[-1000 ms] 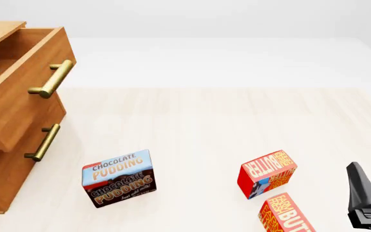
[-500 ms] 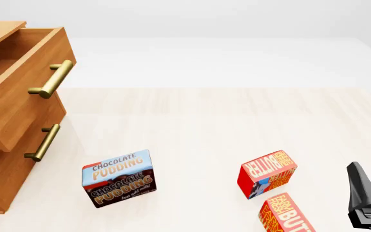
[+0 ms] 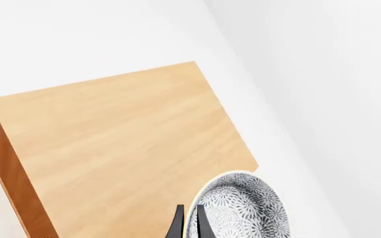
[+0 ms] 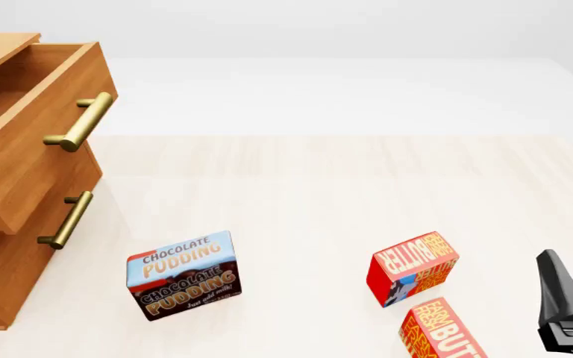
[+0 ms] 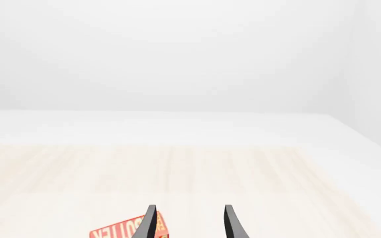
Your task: Put the bowl in the top drawer of the cabinet.
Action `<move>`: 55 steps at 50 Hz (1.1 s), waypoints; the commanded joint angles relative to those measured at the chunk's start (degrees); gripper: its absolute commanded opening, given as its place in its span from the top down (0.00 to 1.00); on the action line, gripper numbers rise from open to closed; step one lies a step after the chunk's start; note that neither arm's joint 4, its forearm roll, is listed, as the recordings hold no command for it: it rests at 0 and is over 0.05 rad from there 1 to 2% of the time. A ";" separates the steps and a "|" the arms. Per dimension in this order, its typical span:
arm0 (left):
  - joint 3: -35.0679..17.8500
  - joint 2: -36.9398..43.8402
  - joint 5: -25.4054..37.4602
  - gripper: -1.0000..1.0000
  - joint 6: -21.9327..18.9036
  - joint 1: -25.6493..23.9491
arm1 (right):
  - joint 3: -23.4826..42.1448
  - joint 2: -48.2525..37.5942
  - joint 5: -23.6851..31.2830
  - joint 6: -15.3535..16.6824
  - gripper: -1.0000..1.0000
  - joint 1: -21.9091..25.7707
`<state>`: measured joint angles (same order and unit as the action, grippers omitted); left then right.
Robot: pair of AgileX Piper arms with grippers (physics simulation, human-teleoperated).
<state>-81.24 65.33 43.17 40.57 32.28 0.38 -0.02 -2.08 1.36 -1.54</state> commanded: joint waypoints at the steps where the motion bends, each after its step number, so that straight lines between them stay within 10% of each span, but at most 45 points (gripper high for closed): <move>1: -0.83 1.88 1.20 1.00 -0.54 0.90 | 0.00 0.00 -0.05 0.01 0.00 -0.12; 50: 3.33 2.88 0.45 1.00 2.58 0.61 | 0.00 0.00 0.02 0.01 0.00 -0.36; 51: 2.54 3.33 0.46 0.00 2.26 1.30 | 0.00 0.00 0.06 0.03 0.00 -0.44; 55: 2.32 1.76 0.35 0.00 1.64 -0.73 | 0.01 0.00 0.06 0.15 0.00 -0.48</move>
<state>-77.91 68.33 44.11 42.74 32.54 0.38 -0.02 -2.05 1.39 -1.92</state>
